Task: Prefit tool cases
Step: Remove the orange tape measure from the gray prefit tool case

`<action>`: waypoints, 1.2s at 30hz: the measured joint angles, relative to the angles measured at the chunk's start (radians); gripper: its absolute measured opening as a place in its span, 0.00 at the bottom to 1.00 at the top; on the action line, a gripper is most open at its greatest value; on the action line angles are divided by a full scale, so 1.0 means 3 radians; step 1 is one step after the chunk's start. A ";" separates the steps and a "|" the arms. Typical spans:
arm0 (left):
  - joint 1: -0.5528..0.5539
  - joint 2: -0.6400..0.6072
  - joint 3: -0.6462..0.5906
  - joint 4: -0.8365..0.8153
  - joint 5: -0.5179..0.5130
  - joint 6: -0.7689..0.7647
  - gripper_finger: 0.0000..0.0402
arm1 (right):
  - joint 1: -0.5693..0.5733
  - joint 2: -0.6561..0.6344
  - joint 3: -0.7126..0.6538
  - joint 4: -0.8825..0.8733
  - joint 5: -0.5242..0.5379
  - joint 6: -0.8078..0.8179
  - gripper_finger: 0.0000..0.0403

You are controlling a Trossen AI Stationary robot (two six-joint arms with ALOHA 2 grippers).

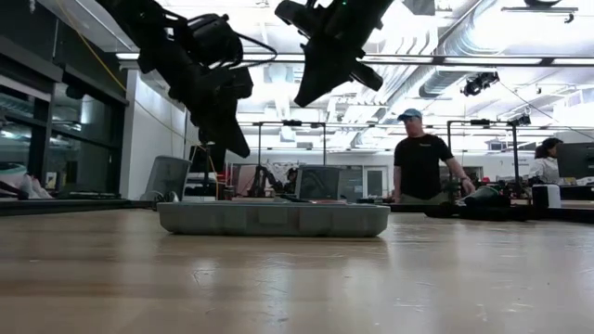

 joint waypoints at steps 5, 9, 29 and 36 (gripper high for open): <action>-0.0009 0.0256 0.0000 -0.0054 0.0211 0.0069 0.12 | 0.0002 0.0001 0.0000 0.0001 0.0033 0.0051 0.00; -0.0029 0.0398 0.0000 -0.0104 0.0195 0.0084 0.12 | 0.0000 0.0001 0.0000 0.0000 0.0051 0.0053 0.00; -0.0647 0.0447 0.0158 0.0334 -0.0214 0.0395 0.12 | 0.0018 -0.0219 -0.1504 0.0934 -0.0214 0.1113 0.00; -0.0698 0.0455 0.0163 0.0482 -0.0253 0.0450 0.12 | 0.0043 -0.0271 -0.1744 0.1050 -0.0240 0.1421 0.00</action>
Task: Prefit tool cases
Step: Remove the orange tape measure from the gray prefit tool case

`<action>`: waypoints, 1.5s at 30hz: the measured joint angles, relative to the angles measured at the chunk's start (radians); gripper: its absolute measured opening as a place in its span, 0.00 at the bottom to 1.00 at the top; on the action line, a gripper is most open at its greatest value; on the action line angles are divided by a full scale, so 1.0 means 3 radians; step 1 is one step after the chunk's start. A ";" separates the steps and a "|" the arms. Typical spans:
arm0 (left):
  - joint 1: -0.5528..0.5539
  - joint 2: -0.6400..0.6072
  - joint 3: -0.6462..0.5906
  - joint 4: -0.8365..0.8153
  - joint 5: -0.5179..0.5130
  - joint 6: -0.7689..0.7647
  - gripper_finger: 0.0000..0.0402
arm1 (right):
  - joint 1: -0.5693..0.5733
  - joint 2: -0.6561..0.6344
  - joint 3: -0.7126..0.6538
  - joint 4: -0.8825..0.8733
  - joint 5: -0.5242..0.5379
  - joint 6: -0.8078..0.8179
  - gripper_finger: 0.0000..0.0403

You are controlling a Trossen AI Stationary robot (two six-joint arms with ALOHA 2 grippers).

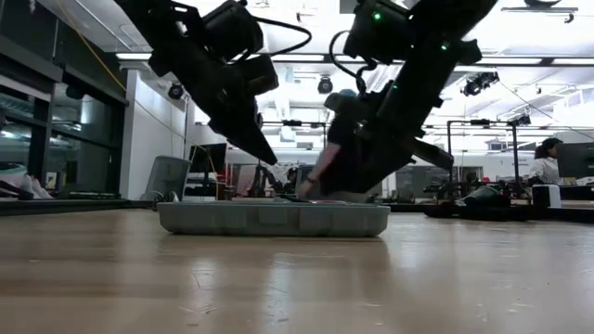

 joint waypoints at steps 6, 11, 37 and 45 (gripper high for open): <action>-0.0054 0.0138 0.0051 -0.0001 -0.0003 -0.0038 0.14 | -0.0009 -0.0001 -0.0003 0.0159 -0.0016 -0.0226 0.00; -0.0017 0.0157 0.0147 -0.0480 0.0010 -0.0374 0.17 | -0.0014 -0.0001 -0.0004 0.0707 -0.0283 -0.1366 0.00; -0.0004 -0.0014 0.0097 -0.1003 -0.0206 -0.0495 0.17 | -0.0251 0.0307 -0.0002 0.1316 -0.0836 -0.3721 0.27; -0.0004 -0.0014 0.0097 -0.1002 -0.0222 -0.0475 0.17 | -0.0275 0.0333 -0.0001 0.1382 -0.0812 -0.3997 0.28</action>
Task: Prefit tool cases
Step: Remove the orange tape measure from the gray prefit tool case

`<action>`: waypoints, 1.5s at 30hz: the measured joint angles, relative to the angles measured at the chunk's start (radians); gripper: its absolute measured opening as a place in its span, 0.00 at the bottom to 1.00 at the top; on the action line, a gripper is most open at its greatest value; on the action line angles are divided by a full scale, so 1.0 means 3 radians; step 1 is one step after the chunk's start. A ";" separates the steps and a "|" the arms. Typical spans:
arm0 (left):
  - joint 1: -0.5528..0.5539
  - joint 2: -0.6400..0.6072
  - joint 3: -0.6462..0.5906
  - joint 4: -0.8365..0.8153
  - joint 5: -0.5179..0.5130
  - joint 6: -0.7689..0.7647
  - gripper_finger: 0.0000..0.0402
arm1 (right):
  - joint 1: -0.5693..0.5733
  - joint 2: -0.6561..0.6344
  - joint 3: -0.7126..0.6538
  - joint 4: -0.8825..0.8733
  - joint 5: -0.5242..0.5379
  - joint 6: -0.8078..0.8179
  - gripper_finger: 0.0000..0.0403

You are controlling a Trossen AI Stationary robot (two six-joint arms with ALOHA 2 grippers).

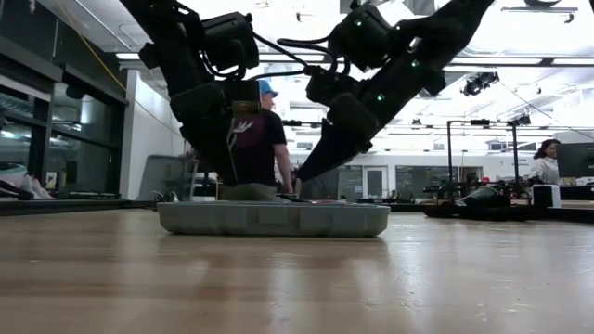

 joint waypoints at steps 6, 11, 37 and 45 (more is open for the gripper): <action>0.0001 0.0000 0.0000 0.0058 -0.0015 0.0002 0.17 | 0.0004 0.0191 0.0083 0.0038 -0.0055 -0.0027 0.28; 0.0003 0.0001 0.0000 0.0065 -0.0027 0.0000 0.17 | 0.0055 0.0451 0.0333 -0.0078 -0.0035 -0.0025 0.28; 0.0001 0.0001 -0.0001 0.0123 -0.0047 -0.0016 0.17 | 0.0046 -0.0271 0.0690 -0.0908 0.0546 0.1467 0.00; 0.0005 0.0007 -0.0016 0.0205 -0.0036 -0.0029 0.17 | -0.0058 -0.0974 0.0702 -0.1392 0.1376 0.1442 0.00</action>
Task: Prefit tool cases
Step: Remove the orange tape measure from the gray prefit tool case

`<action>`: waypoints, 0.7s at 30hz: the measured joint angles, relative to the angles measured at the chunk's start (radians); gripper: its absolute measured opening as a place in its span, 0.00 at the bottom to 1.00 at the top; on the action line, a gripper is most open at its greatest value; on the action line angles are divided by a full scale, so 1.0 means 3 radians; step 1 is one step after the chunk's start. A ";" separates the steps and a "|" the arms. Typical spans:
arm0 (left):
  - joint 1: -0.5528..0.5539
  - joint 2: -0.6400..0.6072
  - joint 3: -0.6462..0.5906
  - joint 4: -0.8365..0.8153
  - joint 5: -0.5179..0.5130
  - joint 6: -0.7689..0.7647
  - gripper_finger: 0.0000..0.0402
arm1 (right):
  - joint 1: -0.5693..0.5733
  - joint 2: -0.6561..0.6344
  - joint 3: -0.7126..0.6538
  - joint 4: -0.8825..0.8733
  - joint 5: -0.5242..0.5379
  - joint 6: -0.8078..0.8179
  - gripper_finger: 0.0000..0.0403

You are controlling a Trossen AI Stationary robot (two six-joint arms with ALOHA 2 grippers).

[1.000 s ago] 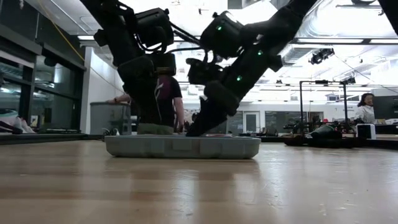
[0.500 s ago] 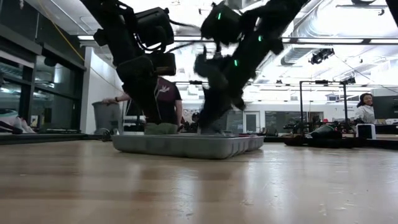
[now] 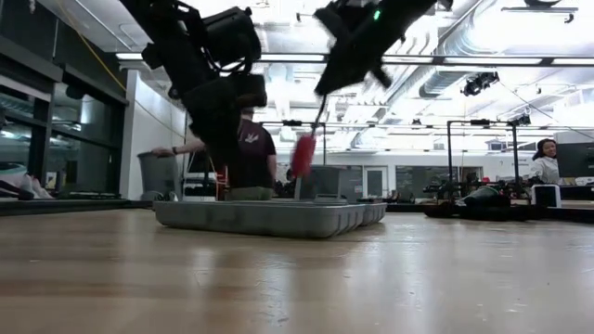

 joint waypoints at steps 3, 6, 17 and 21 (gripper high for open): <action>0.0000 0.0007 0.0005 0.0054 0.0005 0.0001 0.17 | -0.0119 -0.0201 0.0003 -0.0364 0.0216 -0.0007 0.00; 0.0000 0.0035 -0.0004 0.0042 0.0013 0.0013 0.17 | -0.0285 -0.0322 -0.0008 -0.0769 0.0246 0.0041 0.00; -0.0007 0.0246 -0.0040 0.0033 0.0082 0.0002 0.17 | -0.0683 -0.0352 -0.0707 -0.0813 -0.0304 0.0432 0.00; -0.0028 0.0314 -0.0036 0.0050 0.0137 -0.0067 0.17 | -0.0684 -0.0352 -0.1275 -0.0090 -0.0494 0.0806 0.00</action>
